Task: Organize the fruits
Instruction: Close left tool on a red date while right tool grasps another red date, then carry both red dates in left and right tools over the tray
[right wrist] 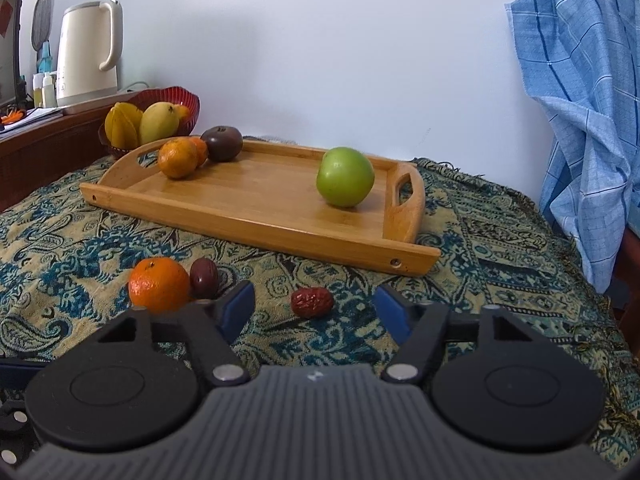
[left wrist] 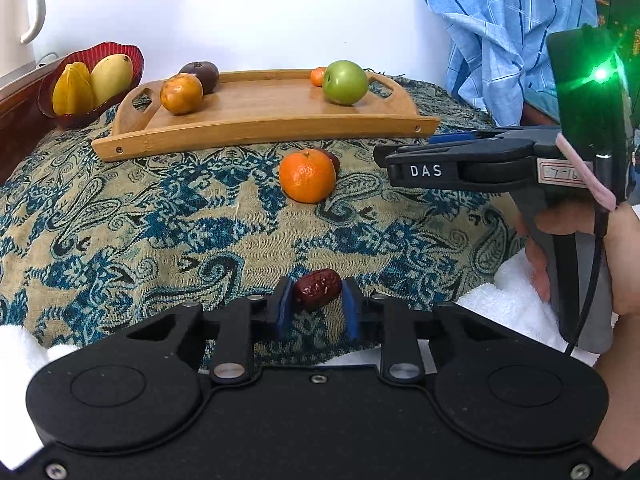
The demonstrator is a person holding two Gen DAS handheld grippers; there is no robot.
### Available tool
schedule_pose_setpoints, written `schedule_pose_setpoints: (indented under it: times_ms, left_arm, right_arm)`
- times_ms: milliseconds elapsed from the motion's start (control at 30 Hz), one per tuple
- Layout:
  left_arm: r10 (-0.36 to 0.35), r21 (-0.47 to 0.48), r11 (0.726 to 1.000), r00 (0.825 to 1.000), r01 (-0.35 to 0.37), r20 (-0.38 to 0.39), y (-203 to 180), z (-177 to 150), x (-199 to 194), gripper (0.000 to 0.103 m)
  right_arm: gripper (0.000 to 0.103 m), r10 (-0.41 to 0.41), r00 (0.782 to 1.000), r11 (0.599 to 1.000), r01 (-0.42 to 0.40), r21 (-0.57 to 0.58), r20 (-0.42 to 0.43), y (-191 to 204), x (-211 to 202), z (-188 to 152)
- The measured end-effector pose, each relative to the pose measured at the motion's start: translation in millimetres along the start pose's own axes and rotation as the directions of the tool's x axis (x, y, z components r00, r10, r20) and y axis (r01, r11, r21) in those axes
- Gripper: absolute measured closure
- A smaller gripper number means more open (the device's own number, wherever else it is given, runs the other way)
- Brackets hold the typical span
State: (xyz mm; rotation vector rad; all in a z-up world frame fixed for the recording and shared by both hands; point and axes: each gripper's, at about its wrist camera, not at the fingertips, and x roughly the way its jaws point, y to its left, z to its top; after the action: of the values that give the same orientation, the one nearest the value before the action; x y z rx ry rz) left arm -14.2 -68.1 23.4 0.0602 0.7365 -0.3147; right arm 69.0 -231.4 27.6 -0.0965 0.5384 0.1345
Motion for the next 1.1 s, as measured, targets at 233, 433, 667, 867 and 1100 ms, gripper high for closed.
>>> schedule_pose_setpoints:
  times_ms: [233,433,667,867,1100]
  left_arm:
    - [-0.002,-0.008,1.0,1.0,0.002,0.022,2,3,-7,0.078]
    - [0.03,0.006,1.0,0.999,-0.03,0.042,1,11,-10,0.078]
    - [0.056,0.011,0.998,0.997,-0.057,0.056,5,21,-8,0.078]
    - [0.072,0.005,0.997,0.995,-0.072,0.065,10,29,-5,0.078]
    - [0.087,0.009,0.996,0.994,-0.087,0.073,16,40,0,0.078]
  right_arm:
    - [0.059,0.003,0.999,1.0,-0.003,0.001,-0.036,4,6,1]
    - [0.063,0.01,0.999,1.0,-0.01,-0.007,-0.05,8,9,2]
    - [0.073,0.006,0.998,1.0,-0.006,-0.008,-0.056,7,9,2]
    - [0.074,0.006,0.999,1.0,-0.006,-0.012,-0.051,7,8,3]
    - [0.075,0.004,0.999,1.0,-0.004,-0.011,-0.043,8,5,5]
